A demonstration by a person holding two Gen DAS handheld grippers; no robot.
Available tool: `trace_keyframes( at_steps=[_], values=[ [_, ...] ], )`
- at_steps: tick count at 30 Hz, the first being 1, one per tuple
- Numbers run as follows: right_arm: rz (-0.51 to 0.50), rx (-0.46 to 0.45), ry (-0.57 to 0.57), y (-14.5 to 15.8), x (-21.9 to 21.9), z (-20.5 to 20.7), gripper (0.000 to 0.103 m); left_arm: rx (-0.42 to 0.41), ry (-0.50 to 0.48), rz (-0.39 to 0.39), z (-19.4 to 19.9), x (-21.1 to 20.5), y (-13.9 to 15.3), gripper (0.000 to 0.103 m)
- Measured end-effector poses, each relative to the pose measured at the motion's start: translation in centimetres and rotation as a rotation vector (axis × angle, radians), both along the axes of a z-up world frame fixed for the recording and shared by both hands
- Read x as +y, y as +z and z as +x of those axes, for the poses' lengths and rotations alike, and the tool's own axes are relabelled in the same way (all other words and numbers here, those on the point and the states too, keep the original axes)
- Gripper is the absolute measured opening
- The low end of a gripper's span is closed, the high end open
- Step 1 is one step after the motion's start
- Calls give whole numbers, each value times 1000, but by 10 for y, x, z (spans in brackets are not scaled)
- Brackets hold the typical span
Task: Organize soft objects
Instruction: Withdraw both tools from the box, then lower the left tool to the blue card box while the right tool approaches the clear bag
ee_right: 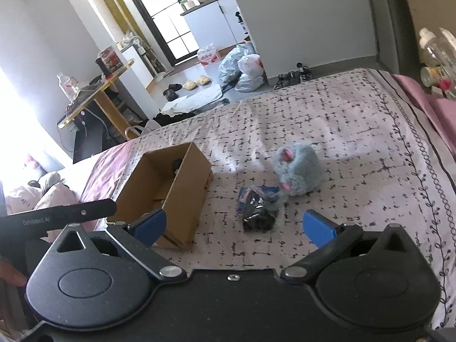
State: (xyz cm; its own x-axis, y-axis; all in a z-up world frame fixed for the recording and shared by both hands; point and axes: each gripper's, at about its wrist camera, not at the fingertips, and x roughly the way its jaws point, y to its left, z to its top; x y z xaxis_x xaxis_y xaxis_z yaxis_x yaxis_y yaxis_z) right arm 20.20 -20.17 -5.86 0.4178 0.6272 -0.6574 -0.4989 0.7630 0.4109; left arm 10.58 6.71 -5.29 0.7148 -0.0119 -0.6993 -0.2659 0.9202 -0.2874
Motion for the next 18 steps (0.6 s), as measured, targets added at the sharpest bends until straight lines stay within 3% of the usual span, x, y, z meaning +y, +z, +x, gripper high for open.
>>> trace_keyframes(
  at_steps=[10, 15, 18],
  values=[
    [46, 53, -47, -18, -25, 6, 101, -17, -86, 9, 11, -21, -4, 97],
    [86, 110, -64, -33, -32, 15, 88, -2, -122, -8, 24, -27, -11, 80],
    [98, 133, -70, -43, -33, 19, 86, 16, -129, -16, 31, -30, -17, 74]
  ],
)
